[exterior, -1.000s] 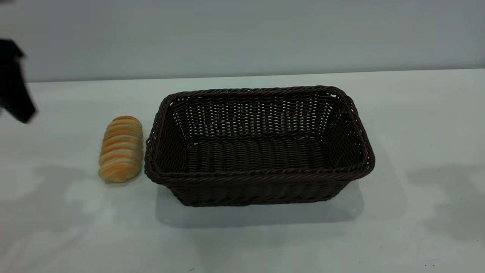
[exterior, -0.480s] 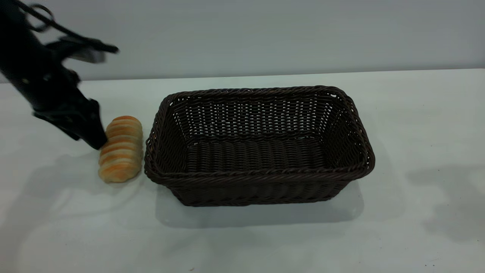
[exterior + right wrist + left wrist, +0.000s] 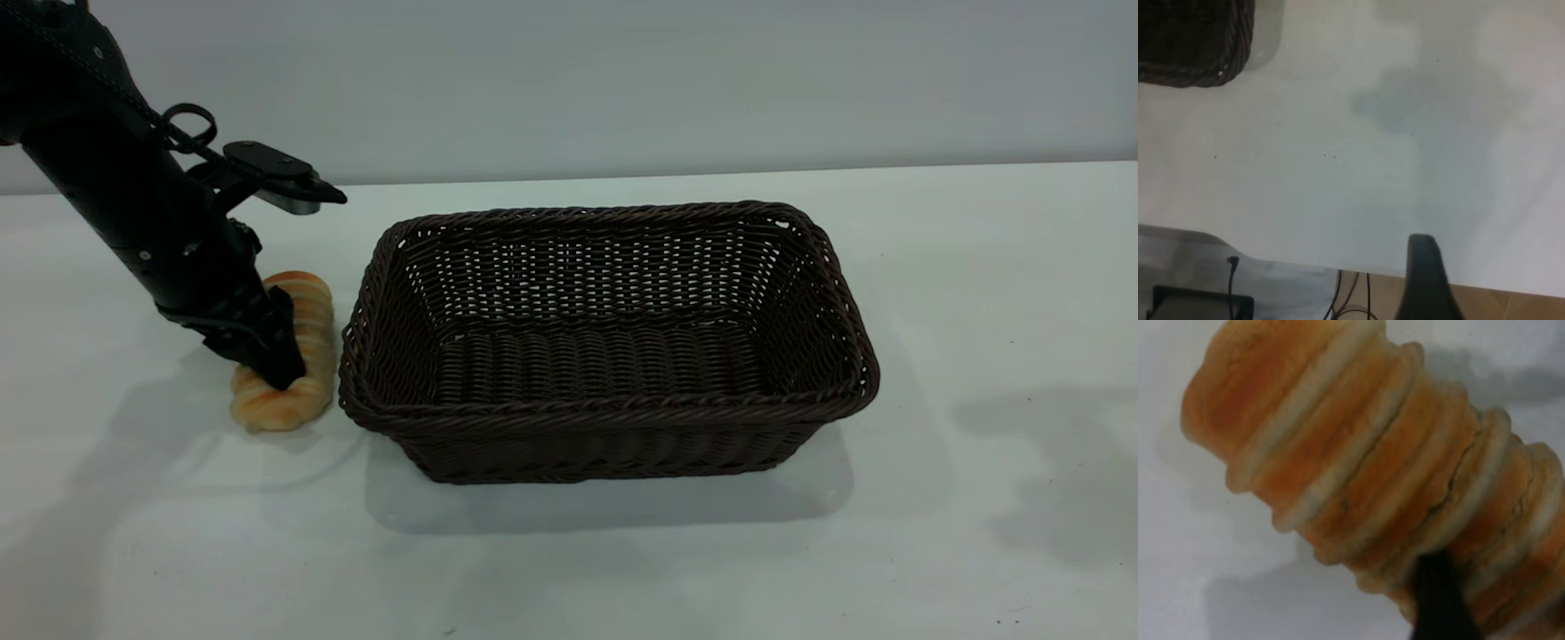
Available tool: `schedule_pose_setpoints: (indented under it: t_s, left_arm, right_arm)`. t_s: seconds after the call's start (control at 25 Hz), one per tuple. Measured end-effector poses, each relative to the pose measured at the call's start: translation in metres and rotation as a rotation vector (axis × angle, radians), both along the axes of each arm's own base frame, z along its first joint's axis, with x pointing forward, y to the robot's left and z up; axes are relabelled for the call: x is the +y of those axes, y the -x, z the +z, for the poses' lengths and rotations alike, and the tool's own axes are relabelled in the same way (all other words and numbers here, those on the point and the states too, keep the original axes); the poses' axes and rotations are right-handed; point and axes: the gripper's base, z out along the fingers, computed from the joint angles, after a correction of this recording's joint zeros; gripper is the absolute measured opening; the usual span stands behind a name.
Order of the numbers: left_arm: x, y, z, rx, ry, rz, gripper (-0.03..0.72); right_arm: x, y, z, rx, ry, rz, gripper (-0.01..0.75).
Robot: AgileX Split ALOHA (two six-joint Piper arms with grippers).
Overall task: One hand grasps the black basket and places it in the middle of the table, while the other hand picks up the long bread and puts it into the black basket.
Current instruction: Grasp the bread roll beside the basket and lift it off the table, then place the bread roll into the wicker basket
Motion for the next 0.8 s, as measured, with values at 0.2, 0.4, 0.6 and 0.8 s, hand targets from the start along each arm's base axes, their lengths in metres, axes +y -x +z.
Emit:
schedule_pose_setpoints:
  t_s: [0.2, 0.4, 0.6, 0.8]
  left_arm:
    - [0.001, 0.0, 0.008, 0.003, -0.004, 0.056, 0.091]
    - [0.001, -0.005, 0.064, -0.022, 0.007, 0.086, 0.062]
    - [-0.012, -0.005, 0.128, -0.097, 0.141, 0.121, 0.057]
    - [-0.048, 0.008, 0.137, -0.032, 0.288, -0.014, 0.057]
  right_arm:
    - [0.0, 0.0, 0.0, 0.0, 0.0, 0.0, 0.538]
    - [0.0, 0.0, 0.0, 0.0, -0.002, 0.0, 0.538]
    - [0.0, 0.0, 0.0, 0.0, -0.003, -0.001, 0.538]
    - [0.0, 0.0, 0.0, 0.0, -0.003, -0.001, 0.538]
